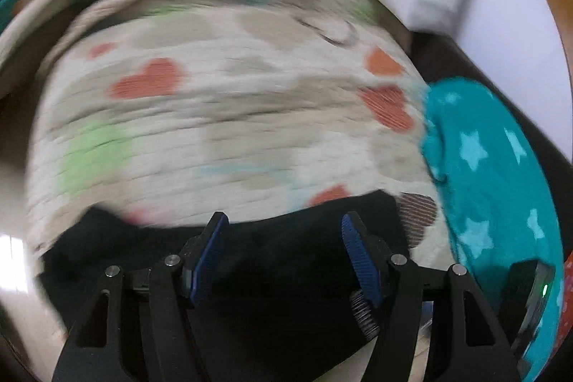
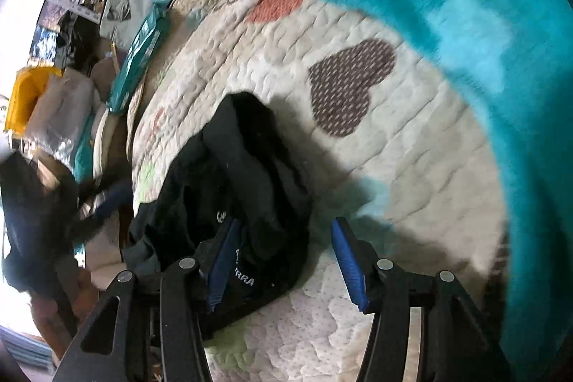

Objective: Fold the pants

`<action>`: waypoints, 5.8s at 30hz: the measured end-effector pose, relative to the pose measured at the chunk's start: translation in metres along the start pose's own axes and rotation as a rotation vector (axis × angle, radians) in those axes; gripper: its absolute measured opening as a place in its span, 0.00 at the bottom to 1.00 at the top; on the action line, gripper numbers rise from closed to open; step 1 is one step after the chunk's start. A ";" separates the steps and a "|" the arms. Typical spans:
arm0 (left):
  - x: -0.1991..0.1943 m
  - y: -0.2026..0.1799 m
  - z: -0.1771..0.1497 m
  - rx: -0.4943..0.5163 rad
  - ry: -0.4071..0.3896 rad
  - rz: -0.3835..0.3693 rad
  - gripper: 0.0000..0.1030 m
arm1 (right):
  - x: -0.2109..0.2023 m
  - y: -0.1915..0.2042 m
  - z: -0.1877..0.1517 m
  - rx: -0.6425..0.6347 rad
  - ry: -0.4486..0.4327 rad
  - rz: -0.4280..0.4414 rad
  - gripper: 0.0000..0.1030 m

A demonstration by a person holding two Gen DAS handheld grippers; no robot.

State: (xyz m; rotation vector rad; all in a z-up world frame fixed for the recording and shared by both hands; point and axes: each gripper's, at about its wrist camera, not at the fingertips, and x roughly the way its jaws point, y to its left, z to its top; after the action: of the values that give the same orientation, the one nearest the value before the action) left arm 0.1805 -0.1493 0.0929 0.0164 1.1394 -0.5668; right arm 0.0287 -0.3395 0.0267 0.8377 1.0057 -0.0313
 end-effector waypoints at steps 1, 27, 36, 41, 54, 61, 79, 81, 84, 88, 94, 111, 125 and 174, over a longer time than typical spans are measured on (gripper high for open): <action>0.012 -0.014 0.005 0.032 0.019 -0.001 0.63 | 0.006 0.001 -0.002 0.000 0.009 0.001 0.58; -0.081 0.032 -0.018 0.002 -0.077 -0.065 0.15 | -0.013 0.163 -0.064 -0.508 0.046 0.168 0.22; -0.103 0.179 -0.085 -0.368 -0.141 -0.093 0.12 | 0.055 0.242 -0.140 -0.795 0.199 0.088 0.21; -0.084 0.227 -0.120 -0.534 -0.136 -0.123 0.13 | 0.089 0.251 -0.167 -0.905 0.237 0.020 0.21; -0.105 0.284 -0.155 -0.822 -0.212 -0.132 0.43 | 0.038 0.234 -0.194 -1.116 0.307 0.120 0.76; -0.125 0.222 -0.132 -0.547 -0.286 -0.059 0.44 | 0.026 0.194 -0.123 -0.900 0.175 -0.002 0.76; -0.099 0.256 -0.154 -0.710 -0.168 0.041 0.68 | 0.028 0.153 -0.080 -0.595 0.158 -0.010 0.77; -0.111 0.255 -0.157 -0.708 -0.196 0.039 0.68 | 0.028 0.150 -0.077 -0.585 0.157 -0.006 0.77; -0.124 0.248 -0.165 -0.703 -0.241 0.077 0.68 | 0.028 0.146 -0.074 -0.570 0.150 0.003 0.77; -0.130 0.224 -0.181 -0.667 -0.242 0.144 0.68 | 0.029 0.141 -0.073 -0.553 0.146 0.005 0.78; -0.124 0.188 -0.187 -0.504 -0.212 0.368 0.68 | 0.026 0.137 -0.076 -0.570 0.108 -0.022 0.78; -0.129 0.189 -0.185 -0.518 -0.285 0.234 0.68 | 0.037 0.137 -0.063 -0.479 0.110 0.029 0.80; -0.072 0.185 -0.170 -0.518 -0.137 -0.091 0.69 | 0.088 0.172 -0.052 -0.490 0.209 0.103 0.83; 0.000 0.196 -0.029 -0.559 -0.080 -0.196 0.52 | 0.148 0.147 0.084 -0.262 0.184 0.135 0.81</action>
State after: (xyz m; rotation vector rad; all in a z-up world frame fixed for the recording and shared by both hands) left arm 0.2407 0.0281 0.0270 -0.5995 1.1951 -0.4001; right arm 0.2304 -0.2398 0.0259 0.6739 1.0960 0.2917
